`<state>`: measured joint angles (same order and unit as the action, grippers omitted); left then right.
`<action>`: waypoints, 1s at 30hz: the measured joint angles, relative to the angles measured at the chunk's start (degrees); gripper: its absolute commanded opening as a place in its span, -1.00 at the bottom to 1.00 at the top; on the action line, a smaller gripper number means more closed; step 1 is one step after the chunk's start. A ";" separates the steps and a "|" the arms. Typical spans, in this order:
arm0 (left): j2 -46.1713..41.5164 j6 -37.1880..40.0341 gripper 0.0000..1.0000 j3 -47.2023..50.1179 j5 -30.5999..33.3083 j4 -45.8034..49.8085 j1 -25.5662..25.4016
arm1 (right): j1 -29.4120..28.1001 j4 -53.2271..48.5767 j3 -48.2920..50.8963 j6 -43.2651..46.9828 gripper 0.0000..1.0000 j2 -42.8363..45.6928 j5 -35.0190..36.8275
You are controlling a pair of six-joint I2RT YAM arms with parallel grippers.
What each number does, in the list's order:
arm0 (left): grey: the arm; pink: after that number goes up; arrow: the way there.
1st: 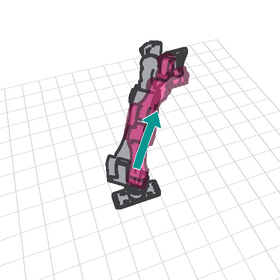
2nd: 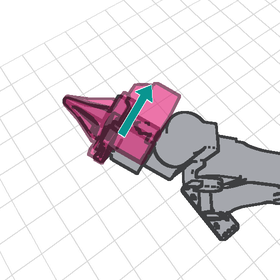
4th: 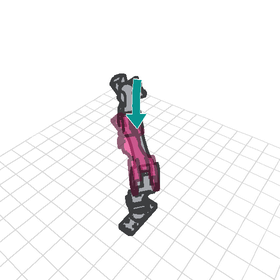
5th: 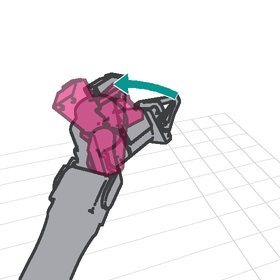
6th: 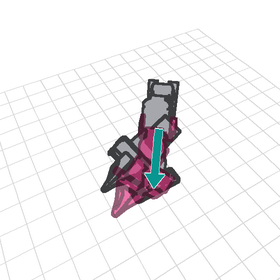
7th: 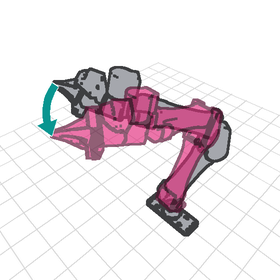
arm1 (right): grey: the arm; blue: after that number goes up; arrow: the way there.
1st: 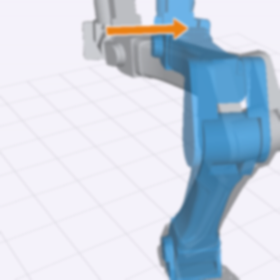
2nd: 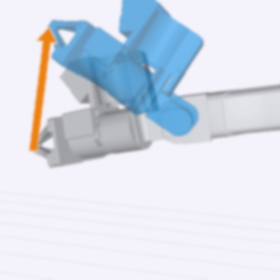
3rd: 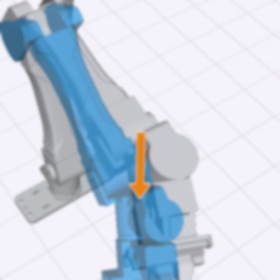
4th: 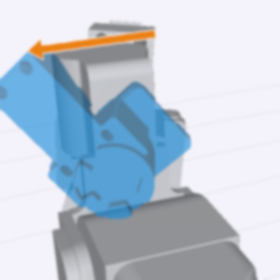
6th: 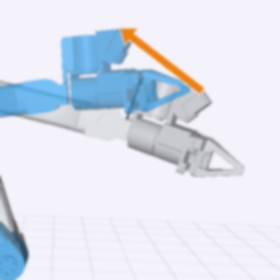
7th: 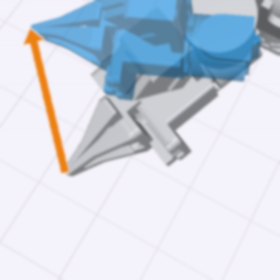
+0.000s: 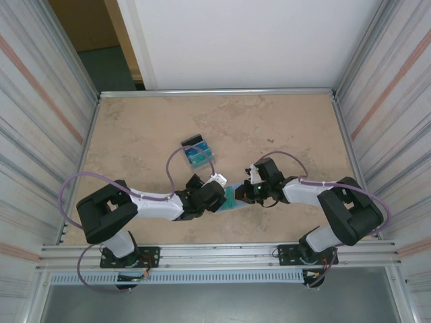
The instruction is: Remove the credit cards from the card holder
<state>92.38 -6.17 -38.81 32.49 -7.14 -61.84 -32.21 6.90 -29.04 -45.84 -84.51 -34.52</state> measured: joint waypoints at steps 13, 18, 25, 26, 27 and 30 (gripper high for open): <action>0.09 -0.04 0.98 0.00 0.15 0.04 0.00 | -0.35 8.41 0.81 -2.19 -0.68 -2.86 -2.91; 0.09 -0.04 0.98 0.00 0.15 0.04 0.00 | -0.57 8.52 0.81 -2.14 -0.67 -3.98 -2.82; 0.09 -0.04 0.98 0.00 0.20 0.07 0.00 | -0.57 6.23 0.46 -1.25 -0.95 -3.48 -1.44; 0.09 -0.04 0.98 0.00 0.20 0.09 0.00 | -0.57 5.46 0.17 -0.79 -0.97 -2.86 -1.11; 0.09 -0.04 0.98 0.00 0.22 0.09 0.00 | -0.57 4.57 -0.11 -0.33 -0.97 -2.16 -0.83; -0.04 -0.04 0.98 0.00 0.22 0.24 0.00 | -0.55 1.77 -0.57 0.94 -0.99 -0.22 0.85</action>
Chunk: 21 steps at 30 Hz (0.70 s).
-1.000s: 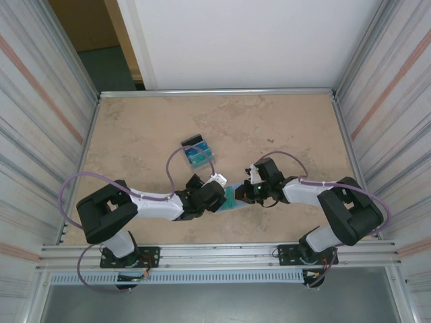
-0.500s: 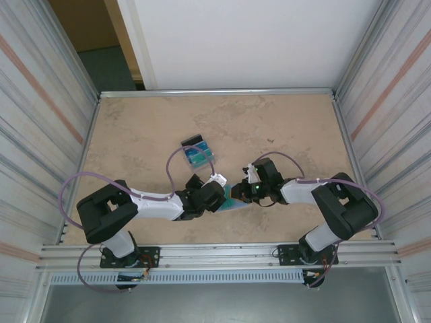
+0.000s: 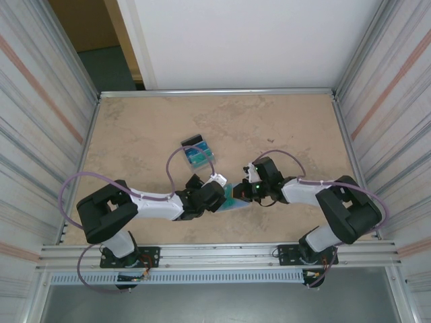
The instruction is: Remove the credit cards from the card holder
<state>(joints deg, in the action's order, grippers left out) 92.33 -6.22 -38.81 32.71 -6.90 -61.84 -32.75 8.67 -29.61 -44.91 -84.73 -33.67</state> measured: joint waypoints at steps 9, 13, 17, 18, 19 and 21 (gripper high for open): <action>-3.82 -0.04 0.98 0.02 0.59 3.02 0.00 | 0.00 -10.84 -1.79 5.18 -1.00 7.32 6.56; -7.48 -0.70 0.98 0.02 2.75 4.87 0.00 | 0.00 -13.86 -1.79 7.06 -1.00 11.89 8.31; -13.03 -1.86 0.98 0.02 5.44 6.71 0.00 | 0.00 -15.04 -1.79 8.44 -1.00 17.62 9.33; -14.49 -2.14 0.97 0.02 5.88 6.99 0.02 | 0.00 -15.04 -1.79 8.68 -1.00 19.06 9.68; -16.37 -2.45 0.97 0.04 6.27 7.15 0.09 | 0.00 -14.99 -1.79 9.11 -1.00 20.72 9.88; -20.15 -2.89 0.97 0.13 6.45 7.08 0.50 | 0.00 -14.75 -1.77 9.68 -1.00 23.89 10.16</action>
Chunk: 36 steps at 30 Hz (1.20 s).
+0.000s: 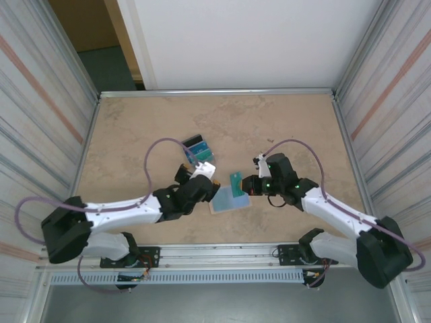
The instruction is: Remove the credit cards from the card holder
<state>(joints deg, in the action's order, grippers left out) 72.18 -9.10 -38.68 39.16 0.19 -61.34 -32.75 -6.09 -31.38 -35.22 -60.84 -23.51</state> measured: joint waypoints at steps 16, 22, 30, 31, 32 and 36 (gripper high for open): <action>-29.42 -4.94 0.97 5.62 -18.49 -1.03 12.70 | -0.61 8.13 6.34 1.40 -1.00 23.87 6.36; -32.13 -7.72 0.96 5.62 -25.79 -1.86 15.19 | -0.66 11.45 8.61 1.20 -1.00 26.60 6.99; -28.30 -12.20 0.66 5.51 -42.86 -6.01 20.55 | -2.10 17.20 9.44 1.16 -1.00 25.53 3.69; -27.21 -12.63 0.61 5.35 -45.72 -6.62 21.40 | -2.45 18.21 9.44 1.16 -1.00 25.18 2.93; -26.29 -13.14 0.56 5.20 -47.89 -7.21 21.92 | -2.73 18.91 9.44 1.14 -1.00 24.90 2.47; -21.40 -14.32 0.31 3.52 -58.07 -9.99 22.67 | -4.42 21.94 9.42 1.14 -1.00 23.15 0.55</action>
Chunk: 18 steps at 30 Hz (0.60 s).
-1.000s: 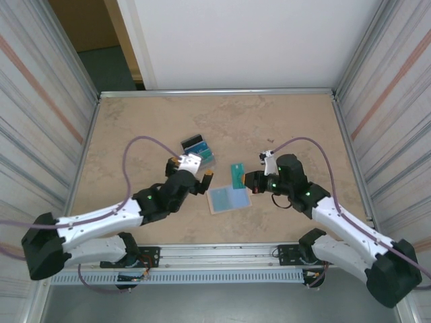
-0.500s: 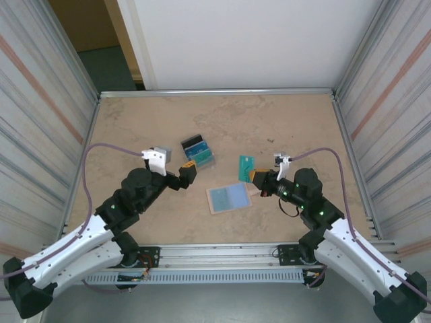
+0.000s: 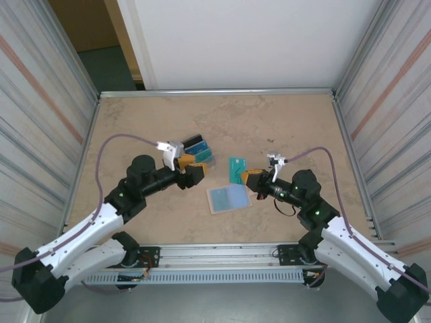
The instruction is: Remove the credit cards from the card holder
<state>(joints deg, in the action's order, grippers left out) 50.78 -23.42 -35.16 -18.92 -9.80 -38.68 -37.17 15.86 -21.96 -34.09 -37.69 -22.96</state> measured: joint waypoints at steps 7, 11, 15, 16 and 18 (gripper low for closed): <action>4.96 -1.09 0.33 -1.60 -11.41 -5.55 -0.02 | -3.15 1.62 -2.86 0.48 -1.00 -5.73 -2.99; 4.63 2.91 0.35 -4.76 -14.21 -2.14 -0.02 | -4.96 -0.83 -7.87 3.34 -1.00 -8.76 -4.59; 4.42 11.37 0.33 -11.74 -16.59 6.84 -0.02 | -5.60 -5.97 -13.11 7.74 -1.00 -11.52 -7.54; 4.42 13.49 0.31 -13.42 -17.11 9.09 -0.02 | -5.62 -7.56 -14.34 8.83 -1.00 -12.22 -8.35; 4.68 17.75 0.30 -16.44 -18.32 13.40 0.00 | -5.62 -11.10 -16.90 11.32 -1.00 -13.64 -10.08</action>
<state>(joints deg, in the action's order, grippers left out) 55.46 -5.67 -51.59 -37.23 3.60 -38.68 -42.78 4.75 -38.85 -22.76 -51.33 -33.04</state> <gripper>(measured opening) 0.659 0.048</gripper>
